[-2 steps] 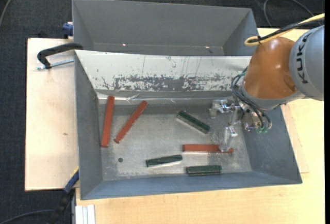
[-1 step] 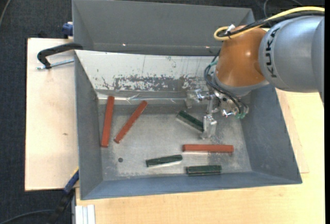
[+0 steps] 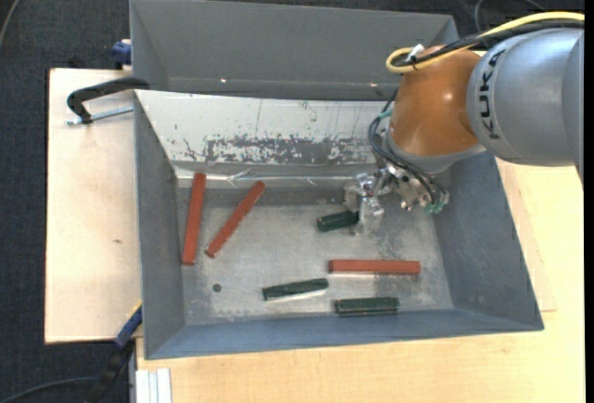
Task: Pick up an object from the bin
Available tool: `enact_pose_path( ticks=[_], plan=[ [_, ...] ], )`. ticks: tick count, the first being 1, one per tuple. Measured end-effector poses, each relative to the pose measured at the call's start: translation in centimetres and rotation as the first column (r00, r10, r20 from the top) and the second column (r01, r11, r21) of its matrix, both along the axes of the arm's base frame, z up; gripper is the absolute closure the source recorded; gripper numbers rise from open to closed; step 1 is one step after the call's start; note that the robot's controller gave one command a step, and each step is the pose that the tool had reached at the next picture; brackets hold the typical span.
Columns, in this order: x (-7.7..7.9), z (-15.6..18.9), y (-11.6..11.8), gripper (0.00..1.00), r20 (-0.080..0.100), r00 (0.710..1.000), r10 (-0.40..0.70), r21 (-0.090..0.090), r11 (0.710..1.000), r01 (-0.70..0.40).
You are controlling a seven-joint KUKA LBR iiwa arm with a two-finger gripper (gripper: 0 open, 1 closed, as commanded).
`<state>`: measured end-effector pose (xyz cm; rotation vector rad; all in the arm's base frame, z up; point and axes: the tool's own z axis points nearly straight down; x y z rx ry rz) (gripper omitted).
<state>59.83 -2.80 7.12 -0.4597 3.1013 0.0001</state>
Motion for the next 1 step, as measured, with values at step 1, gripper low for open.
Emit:
enact_pose_path(
  ticks=[1],
  plan=[
    [-0.14,17.13,-0.24,1.00,0.010,1.000,-0.015,-0.001,1.000,0.015]
  ],
)
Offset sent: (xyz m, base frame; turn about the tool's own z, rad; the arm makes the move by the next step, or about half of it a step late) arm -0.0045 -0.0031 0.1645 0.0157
